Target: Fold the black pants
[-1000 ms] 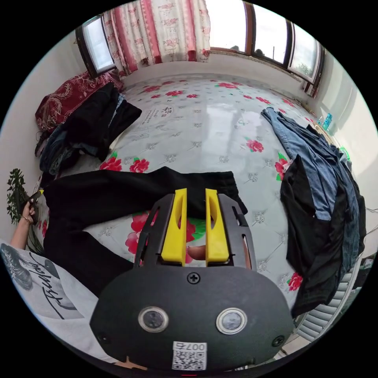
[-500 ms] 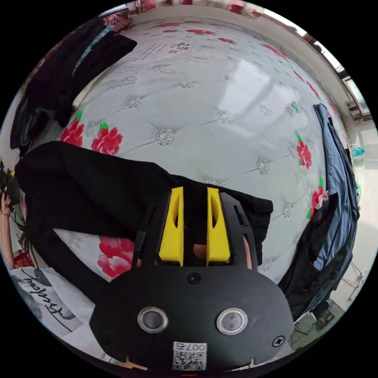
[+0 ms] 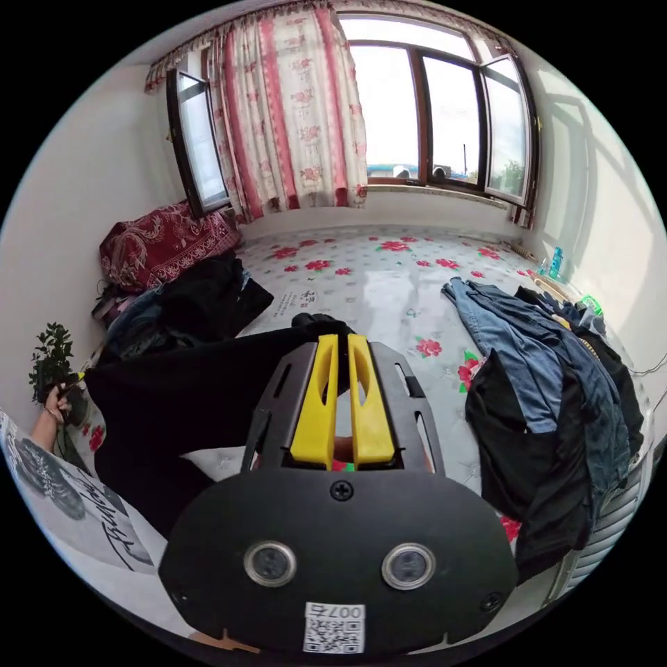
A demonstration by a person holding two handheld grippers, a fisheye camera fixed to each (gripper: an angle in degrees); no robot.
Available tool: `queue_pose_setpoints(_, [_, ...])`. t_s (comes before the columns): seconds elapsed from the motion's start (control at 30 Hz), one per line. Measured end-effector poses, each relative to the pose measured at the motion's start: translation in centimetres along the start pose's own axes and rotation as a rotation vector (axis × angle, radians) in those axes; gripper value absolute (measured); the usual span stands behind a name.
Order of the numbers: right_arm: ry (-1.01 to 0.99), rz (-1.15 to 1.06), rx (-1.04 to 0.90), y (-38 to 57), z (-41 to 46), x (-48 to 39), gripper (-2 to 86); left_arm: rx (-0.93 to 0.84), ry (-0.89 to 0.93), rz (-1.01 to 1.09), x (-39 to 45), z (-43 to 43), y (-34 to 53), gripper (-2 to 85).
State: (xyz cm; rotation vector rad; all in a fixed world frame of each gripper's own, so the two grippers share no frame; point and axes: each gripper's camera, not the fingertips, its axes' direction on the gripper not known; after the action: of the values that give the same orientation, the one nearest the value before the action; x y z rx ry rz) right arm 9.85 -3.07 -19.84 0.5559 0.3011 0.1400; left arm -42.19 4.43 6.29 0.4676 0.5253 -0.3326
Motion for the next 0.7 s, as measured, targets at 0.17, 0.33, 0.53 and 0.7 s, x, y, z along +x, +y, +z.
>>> queue_pose_setpoints(0.17, [0.147, -0.062, -0.101, 9.3, -6.3, 0.0, 0.7, -0.019, -0.043, 0.098, 1.8, -5.0, 8.0, -1.0])
queue_pose_setpoints(0.33, [0.163, 0.17, -0.527, 23.6, -1.4, 2.4, 2.2, -0.385, -0.201, -0.121, -1.8, 0.5, 18.5, -1.0])
queue_pose_setpoints(0.53, [0.068, 0.465, -0.53, 31.4, -2.1, 6.2, 6.4, -0.479, -0.258, -0.238, -3.0, 4.8, 21.1, -1.0])
queue_pose_setpoints(0.7, [0.001, 0.669, -0.339, 32.4, -4.4, 12.2, 8.8, -0.587, -0.353, -0.116, -0.6, 7.0, 19.3, -1.0])
